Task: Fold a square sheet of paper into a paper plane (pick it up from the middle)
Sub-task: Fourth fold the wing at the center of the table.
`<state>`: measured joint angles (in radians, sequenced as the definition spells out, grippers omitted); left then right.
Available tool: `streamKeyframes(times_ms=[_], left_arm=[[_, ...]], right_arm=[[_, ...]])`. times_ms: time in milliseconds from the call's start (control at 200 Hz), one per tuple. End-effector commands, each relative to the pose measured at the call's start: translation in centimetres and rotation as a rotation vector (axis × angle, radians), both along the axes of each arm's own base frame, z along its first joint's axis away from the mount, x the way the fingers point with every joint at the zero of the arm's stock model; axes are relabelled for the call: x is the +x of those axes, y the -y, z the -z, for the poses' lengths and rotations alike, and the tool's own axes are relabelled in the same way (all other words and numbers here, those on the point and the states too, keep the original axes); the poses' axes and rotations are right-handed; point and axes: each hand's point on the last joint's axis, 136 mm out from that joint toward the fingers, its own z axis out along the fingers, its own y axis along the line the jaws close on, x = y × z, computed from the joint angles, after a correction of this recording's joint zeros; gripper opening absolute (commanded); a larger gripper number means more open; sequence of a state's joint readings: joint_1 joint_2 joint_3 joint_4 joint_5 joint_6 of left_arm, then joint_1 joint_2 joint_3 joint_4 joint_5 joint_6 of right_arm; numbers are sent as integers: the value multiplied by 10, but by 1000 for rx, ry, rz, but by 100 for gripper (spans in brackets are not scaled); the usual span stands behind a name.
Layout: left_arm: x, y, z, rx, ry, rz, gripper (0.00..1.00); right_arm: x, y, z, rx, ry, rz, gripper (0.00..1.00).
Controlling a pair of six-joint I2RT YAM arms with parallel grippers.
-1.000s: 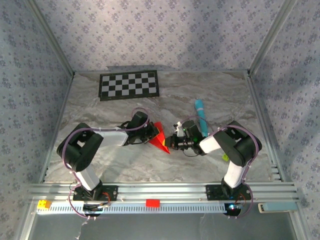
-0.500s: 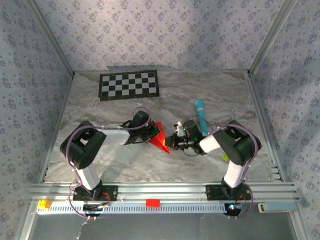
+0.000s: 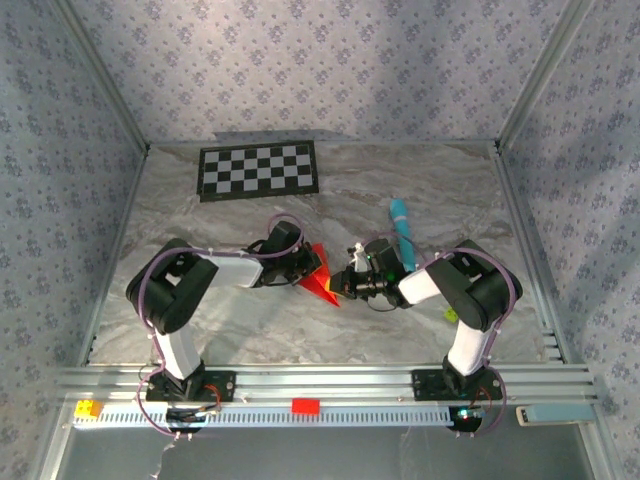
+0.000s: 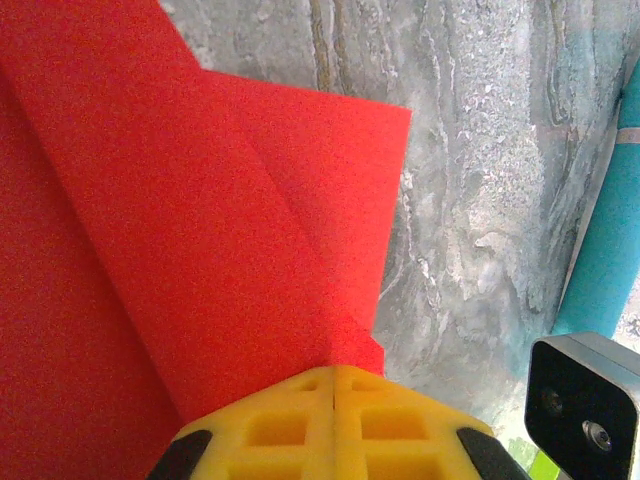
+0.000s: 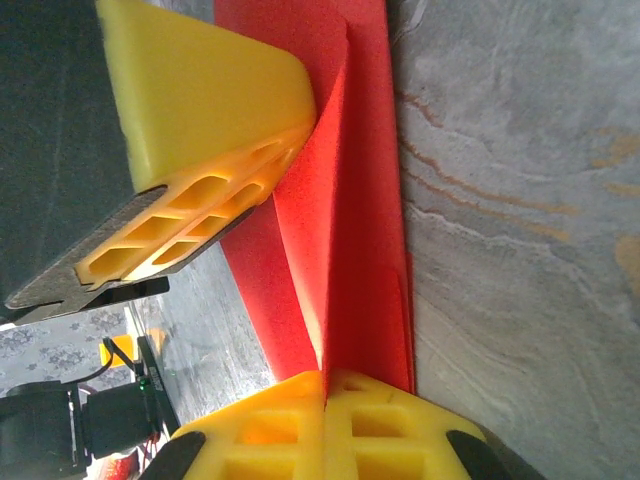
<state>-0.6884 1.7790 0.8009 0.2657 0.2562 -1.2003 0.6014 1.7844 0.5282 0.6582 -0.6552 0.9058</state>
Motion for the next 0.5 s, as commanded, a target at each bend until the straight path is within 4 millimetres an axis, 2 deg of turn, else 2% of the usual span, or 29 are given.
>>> streamKeyframes(times_ms=[0, 495], left_arm=[[3, 5, 0, -3, 9, 23, 0], [-3, 0, 19, 40, -38, 30, 0]], right_arm=[[-12, 17, 46, -145, -120, 50, 1], [-12, 14, 43, -133, -150, 51, 9]])
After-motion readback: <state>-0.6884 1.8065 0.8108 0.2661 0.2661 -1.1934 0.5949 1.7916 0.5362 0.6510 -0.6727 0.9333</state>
